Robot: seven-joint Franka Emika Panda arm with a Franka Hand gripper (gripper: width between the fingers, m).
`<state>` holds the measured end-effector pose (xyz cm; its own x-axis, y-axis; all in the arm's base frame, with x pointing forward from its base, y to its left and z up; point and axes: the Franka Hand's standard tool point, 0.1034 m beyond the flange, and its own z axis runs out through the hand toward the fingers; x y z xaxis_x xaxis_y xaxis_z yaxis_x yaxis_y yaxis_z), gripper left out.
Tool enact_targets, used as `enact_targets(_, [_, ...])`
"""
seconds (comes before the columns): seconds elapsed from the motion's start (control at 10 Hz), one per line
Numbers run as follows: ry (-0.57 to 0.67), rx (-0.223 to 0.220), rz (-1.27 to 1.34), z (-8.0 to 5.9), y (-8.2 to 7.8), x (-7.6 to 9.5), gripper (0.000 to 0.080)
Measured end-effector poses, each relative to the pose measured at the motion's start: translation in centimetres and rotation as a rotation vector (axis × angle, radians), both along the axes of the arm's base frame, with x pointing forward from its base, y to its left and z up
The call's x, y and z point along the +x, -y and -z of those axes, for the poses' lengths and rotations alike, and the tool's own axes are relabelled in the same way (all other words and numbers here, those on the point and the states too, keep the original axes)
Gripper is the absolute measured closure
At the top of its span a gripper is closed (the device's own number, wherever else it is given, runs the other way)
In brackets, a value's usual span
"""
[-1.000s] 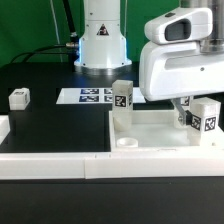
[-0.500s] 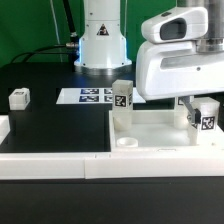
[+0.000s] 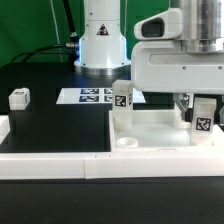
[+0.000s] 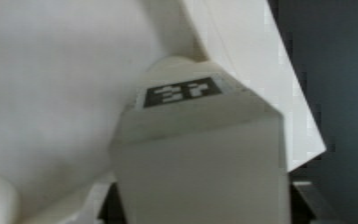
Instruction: Assemble square table
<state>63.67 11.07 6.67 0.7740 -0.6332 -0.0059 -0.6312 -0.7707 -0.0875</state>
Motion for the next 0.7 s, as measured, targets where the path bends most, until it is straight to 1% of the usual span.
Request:
enact_targets(0.1, [-0.016, 0.006, 0.217, 0.00, 0.29, -0.02, 0.0502])
enact_targets(0.2, [-0.022, 0.032, 0.379, 0.03, 0.64, 0.17, 0.0502])
enact_targets(0.3, [-0.039, 0.059, 0.487, 0.06, 0.85, 0.11, 0.0502])
enact_targets(0.4, [-0.054, 0.068, 0.584, 0.06, 0.88, 0.01, 0.0502])
enact_targets(0.7, [-0.076, 0.068, 0.752, 0.10, 1.03, -0.25, 0.0502])
